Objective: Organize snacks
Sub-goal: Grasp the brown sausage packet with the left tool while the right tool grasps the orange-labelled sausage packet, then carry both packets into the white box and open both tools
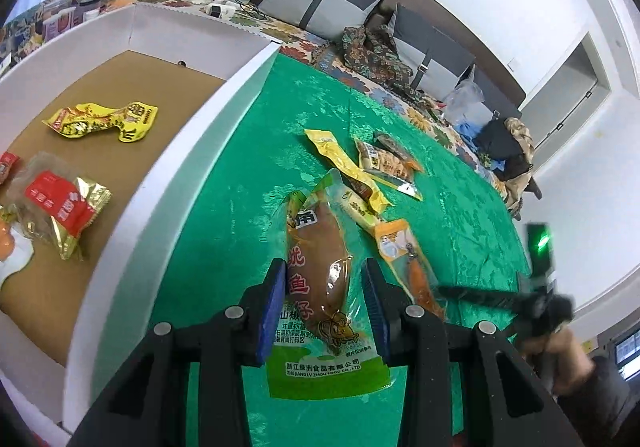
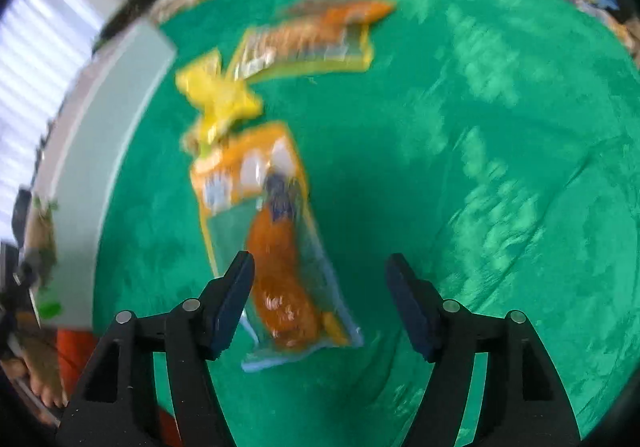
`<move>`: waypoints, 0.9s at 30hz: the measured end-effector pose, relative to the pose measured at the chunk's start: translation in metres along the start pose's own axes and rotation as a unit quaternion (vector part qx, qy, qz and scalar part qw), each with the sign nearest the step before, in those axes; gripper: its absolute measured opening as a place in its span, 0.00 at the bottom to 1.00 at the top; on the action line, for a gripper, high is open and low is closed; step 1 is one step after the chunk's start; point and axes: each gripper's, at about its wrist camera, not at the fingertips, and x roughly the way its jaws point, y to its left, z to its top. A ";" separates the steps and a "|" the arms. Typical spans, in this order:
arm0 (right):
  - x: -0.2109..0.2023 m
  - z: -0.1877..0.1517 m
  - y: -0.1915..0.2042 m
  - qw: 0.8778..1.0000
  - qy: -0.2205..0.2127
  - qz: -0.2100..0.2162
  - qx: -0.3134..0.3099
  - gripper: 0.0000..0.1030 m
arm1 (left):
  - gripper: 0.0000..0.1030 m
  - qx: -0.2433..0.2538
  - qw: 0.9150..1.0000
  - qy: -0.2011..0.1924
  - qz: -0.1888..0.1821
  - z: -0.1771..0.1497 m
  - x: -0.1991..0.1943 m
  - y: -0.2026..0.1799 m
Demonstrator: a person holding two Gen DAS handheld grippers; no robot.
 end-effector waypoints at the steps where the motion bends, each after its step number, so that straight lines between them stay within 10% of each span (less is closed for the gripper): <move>1: 0.009 -0.004 0.010 1.000 0.010 -0.008 -0.019 0.71 | 0.37 0.001 1.000 0.000 -0.001 -0.001 0.001 0.000; 4: 0.039 -0.028 0.055 0.987 0.008 -0.078 -0.140 0.92 | 0.37 0.007 1.000 0.007 0.000 -0.004 0.004 -0.003; 9: 0.046 -0.018 0.057 0.988 -0.017 -0.093 -0.121 0.73 | 0.37 0.010 1.000 0.006 0.003 -0.002 -0.003 0.001; 12: 0.033 -0.014 0.031 0.997 -0.007 -0.040 -0.064 0.45 | 0.37 0.004 1.000 0.002 0.003 -0.002 -0.007 0.005; 20: 0.009 -0.034 -0.029 0.982 -0.054 0.156 0.095 0.44 | 0.37 -0.023 1.000 -0.012 -0.016 0.009 -0.027 0.017; 27: -0.050 0.013 0.118 0.958 -0.091 0.270 -0.012 0.48 | 0.38 -0.034 0.996 -0.071 0.049 0.047 -0.097 0.067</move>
